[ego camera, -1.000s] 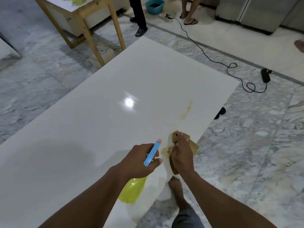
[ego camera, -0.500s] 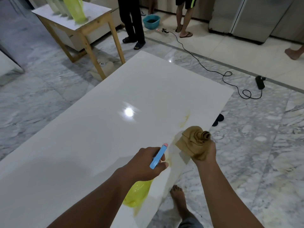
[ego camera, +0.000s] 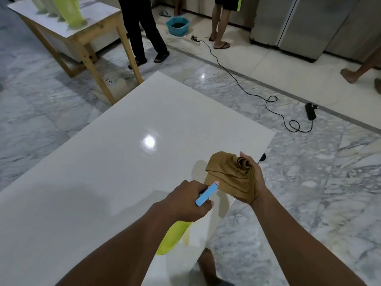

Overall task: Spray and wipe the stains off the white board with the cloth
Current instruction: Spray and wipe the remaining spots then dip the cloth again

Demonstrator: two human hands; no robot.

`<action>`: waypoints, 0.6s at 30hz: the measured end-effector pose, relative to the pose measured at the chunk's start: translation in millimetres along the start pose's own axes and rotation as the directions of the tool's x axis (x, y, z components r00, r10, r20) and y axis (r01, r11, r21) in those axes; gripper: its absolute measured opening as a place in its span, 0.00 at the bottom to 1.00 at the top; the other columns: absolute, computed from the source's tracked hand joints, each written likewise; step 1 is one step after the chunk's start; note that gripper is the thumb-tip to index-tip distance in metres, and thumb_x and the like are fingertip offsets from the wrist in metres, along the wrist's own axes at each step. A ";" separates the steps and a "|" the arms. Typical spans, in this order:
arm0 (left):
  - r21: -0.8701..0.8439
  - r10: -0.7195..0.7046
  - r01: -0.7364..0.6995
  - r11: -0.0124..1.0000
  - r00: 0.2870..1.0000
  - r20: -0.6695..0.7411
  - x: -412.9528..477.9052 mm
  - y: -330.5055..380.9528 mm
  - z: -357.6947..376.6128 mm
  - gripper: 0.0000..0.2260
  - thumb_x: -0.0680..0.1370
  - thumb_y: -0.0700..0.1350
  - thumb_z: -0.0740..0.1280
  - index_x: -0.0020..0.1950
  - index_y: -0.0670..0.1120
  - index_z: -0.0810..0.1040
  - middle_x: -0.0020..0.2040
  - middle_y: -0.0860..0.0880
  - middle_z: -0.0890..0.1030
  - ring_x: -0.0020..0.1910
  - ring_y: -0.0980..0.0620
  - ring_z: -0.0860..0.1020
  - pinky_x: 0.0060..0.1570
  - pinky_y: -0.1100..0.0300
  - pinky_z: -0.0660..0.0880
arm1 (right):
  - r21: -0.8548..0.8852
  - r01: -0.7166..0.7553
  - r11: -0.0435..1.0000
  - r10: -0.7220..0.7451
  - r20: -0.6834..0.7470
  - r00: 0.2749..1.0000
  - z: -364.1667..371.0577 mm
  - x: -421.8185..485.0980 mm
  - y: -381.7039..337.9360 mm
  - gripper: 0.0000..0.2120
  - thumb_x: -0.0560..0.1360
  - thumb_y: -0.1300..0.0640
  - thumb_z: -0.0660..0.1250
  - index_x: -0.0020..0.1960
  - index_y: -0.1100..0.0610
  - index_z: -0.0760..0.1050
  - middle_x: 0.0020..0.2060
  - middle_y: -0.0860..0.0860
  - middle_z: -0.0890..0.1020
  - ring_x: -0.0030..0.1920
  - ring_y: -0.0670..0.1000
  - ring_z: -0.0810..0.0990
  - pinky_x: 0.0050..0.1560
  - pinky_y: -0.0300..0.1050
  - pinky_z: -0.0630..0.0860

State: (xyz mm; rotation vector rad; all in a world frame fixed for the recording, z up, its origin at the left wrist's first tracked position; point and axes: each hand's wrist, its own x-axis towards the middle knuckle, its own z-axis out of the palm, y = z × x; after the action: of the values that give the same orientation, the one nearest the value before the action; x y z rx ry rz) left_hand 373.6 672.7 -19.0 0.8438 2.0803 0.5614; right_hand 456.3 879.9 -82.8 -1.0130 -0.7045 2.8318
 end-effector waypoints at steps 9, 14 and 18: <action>-0.173 -0.087 0.069 0.982 0.991 -0.100 15.8 -11.9 -18.8 0.10 0.79 0.51 0.74 0.49 0.45 0.80 0.45 0.44 0.84 0.43 0.40 0.84 0.51 0.42 0.84 | -0.944 0.209 0.256 -0.433 0.081 0.898 20.4 79.8 -72.8 0.12 0.78 0.46 0.61 0.52 0.53 0.77 0.39 0.54 0.81 0.35 0.49 0.82 0.42 0.49 0.76; -0.195 -0.126 0.103 0.975 0.986 -0.110 6.7 -32.2 -20.6 0.10 0.79 0.50 0.74 0.49 0.45 0.80 0.46 0.43 0.84 0.35 0.47 0.81 0.51 0.43 0.84 | -0.842 0.244 -0.481 -0.107 0.333 0.937 -27.5 130.8 -53.0 0.28 0.78 0.46 0.61 0.77 0.47 0.64 0.78 0.48 0.64 0.80 0.53 0.56 0.77 0.54 0.56; -0.228 -0.162 0.131 0.965 0.979 -0.122 -0.9 -48.1 -25.2 0.09 0.78 0.52 0.74 0.47 0.48 0.79 0.43 0.47 0.83 0.35 0.49 0.80 0.49 0.43 0.84 | -0.759 0.295 -0.581 -0.237 0.504 0.831 -40.9 143.5 -47.1 0.29 0.79 0.43 0.53 0.76 0.54 0.67 0.78 0.54 0.64 0.80 0.57 0.55 0.78 0.57 0.56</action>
State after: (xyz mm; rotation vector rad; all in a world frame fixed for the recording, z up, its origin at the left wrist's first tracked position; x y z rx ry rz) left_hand 335.7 637.0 -34.5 0.5314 2.1378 0.7712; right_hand 364.1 966.7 -174.7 -0.2835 -3.0493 0.7095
